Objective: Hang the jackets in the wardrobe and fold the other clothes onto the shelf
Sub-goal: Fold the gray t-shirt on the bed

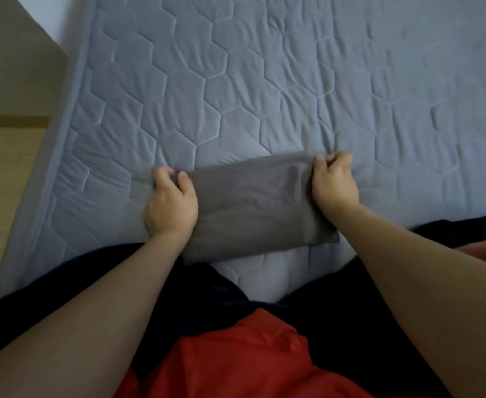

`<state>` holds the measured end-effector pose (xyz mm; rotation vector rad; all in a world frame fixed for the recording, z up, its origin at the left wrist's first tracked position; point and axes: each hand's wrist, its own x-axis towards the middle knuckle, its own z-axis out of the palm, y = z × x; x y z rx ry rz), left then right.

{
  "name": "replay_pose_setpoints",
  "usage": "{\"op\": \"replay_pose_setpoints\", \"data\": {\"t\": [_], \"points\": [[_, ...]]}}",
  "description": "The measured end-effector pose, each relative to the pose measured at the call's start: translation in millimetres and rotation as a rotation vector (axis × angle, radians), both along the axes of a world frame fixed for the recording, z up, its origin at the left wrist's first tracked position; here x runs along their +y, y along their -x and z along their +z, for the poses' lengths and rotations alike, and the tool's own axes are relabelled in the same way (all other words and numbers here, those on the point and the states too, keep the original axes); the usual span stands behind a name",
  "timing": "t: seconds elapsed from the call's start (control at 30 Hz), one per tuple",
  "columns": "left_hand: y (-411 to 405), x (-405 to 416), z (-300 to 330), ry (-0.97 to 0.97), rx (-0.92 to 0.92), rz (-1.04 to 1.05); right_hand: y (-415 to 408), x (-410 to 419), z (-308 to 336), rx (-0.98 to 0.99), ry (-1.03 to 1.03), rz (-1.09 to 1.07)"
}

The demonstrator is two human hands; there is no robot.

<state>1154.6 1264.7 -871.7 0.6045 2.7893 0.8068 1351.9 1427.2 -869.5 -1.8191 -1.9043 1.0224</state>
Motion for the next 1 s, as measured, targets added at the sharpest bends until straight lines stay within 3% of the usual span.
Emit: {"op": "replay_pose_setpoints", "data": {"t": [0.07, 0.13, 0.2, 0.27, 0.4, 0.57, 0.73, 0.83, 1.0], "points": [[-6, -13, 15, -0.108, -0.169, 0.074, -11, -13, 17, 0.105, 0.067, 0.005], [-19, -26, 29, -0.147, -0.341, 0.212, -25, -37, 30, 0.14, -0.119, 0.091], [-35, -35, 37, -0.192, -0.532, 0.246, -36, -60, 32, 0.036, -0.319, 0.18], [-42, -35, 37, -0.171, -0.615, 0.194, -40, -71, 31, -0.17, -0.272, 0.291], [-38, -28, 29, -0.017, -0.545, 0.104, -34, -71, 38, -0.199, 0.105, 0.416], [-34, -23, 15, 0.026, -0.5, 0.066, -35, -82, 39, -0.339, -0.079, 0.591], [-28, -19, 14, 0.045, -0.568, 0.109, -40, -96, 41, -0.294, -0.093, 0.375], [-27, -18, 16, 0.055, -0.583, 0.127, -39, -102, 48, -0.242, -0.183, 0.622], [-27, -17, 15, 0.05, -0.609, 0.144, -32, -94, 59, 0.023, 0.174, 0.79]]}}
